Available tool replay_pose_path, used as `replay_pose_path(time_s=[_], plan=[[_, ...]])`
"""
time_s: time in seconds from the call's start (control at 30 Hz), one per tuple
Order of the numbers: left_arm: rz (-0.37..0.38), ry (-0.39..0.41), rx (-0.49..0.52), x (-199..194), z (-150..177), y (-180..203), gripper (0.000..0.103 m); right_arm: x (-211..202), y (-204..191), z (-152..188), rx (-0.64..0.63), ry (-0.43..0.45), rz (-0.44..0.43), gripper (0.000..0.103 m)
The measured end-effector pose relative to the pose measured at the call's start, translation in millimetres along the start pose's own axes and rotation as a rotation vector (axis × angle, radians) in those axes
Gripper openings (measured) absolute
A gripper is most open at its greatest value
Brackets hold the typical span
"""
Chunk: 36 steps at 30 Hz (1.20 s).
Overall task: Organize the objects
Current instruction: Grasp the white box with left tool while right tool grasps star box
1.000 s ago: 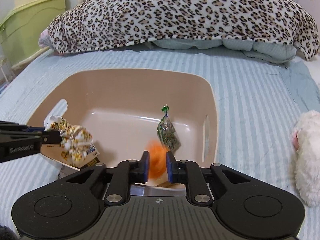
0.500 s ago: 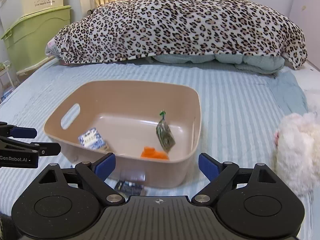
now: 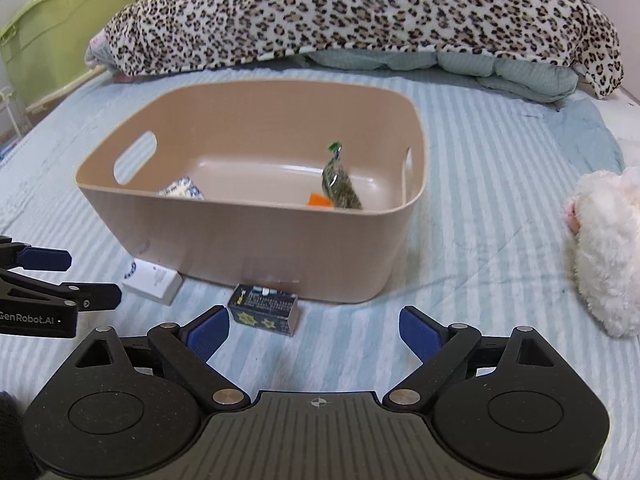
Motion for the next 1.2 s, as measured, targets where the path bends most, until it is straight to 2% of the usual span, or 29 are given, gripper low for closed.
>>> replay_pose_path(time_s=[0.23, 0.53, 0.7, 0.87, 0.93, 1.03, 1.1, 1.13, 1.2], plan=[[0.002, -0.04, -0.007, 29.2, -4.2, 0.5, 0.079, 29.1, -10.2, 2.9, -0.016, -0.052, -0.01, 0.093], [0.077, -0.089, -0.069, 56.8, -10.7, -9.6, 0.081, 56.0, -20.8, 1.0, -0.013, -0.093, -0.031, 0.093], [0.075, -0.058, -0.077, 61.5, -15.6, -10.0, 0.089, 70.0, -27.6, -3.0, -0.004, -0.094, -0.028, 0.093], [0.042, -0.026, -0.09, 64.8, -15.0, -11.6, 0.088, 74.7, -32.6, -6.6, -0.01, -0.067, -0.011, 0.092], [0.04, -0.021, -0.091, 63.2, -14.6, -13.0, 0.083, 74.6, -34.8, -7.0, -0.018, -0.055, -0.009, 0.088], [0.042, -0.023, -0.093, 61.2, -12.5, -15.7, 0.075, 72.7, -37.3, -6.6, -0.023, -0.044, -0.003, 0.075], [0.032, -0.023, -0.085, 59.7, -10.8, -16.9, 0.06, 69.3, -38.0, -5.9, -0.021, -0.034, -0.004, 0.054], [0.032, -0.025, -0.081, 58.9, -14.7, -20.1, 0.06, 67.4, -38.5, -5.4, -0.024, -0.031, -0.004, 0.049], [0.041, -0.029, -0.08, 56.7, -13.1, -20.8, 0.06, 64.1, -39.4, -3.7, -0.029, -0.026, -0.003, 0.049]])
Point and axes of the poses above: each gripper's, at about its wrist camera, not at the fingertips, and x roughly the way its jaws point, y to its right, z to its underside, the point moved 6 cm from there along x, roughly the way its jaws point, and after that the axes turned 14 degrees about -y, right-handed, at the moved point
